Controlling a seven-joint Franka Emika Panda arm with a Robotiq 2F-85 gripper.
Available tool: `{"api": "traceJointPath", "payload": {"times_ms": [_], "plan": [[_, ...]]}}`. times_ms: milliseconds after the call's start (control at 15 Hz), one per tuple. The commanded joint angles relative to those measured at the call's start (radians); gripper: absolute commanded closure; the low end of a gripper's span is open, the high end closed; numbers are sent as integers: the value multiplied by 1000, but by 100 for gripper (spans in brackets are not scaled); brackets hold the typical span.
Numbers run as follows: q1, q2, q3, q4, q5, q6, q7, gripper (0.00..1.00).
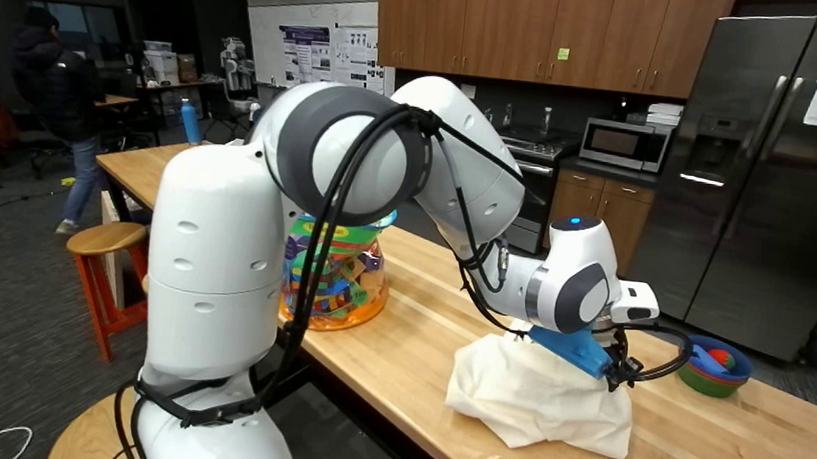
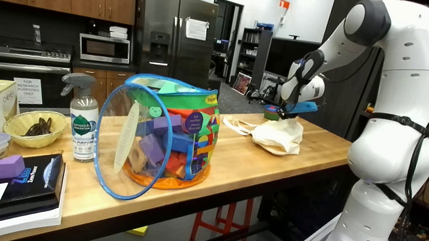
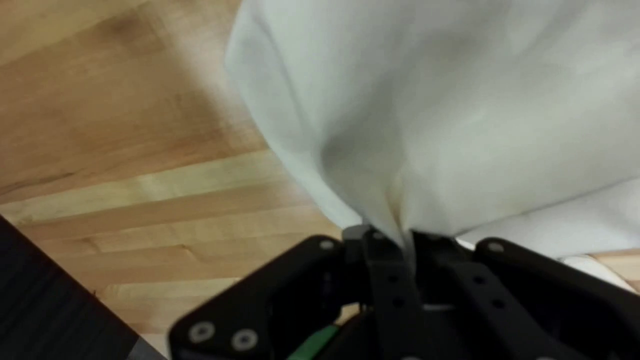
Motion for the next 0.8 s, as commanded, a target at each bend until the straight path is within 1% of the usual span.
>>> {"api": "traceJointPath", "payload": {"times_ms": [0,533,733], "plan": [[11,84,-13,109,16,25,7,99],[18,233,18,332,93,41,-39,99],[9,281,52,415,141,31,-74,99]]}}
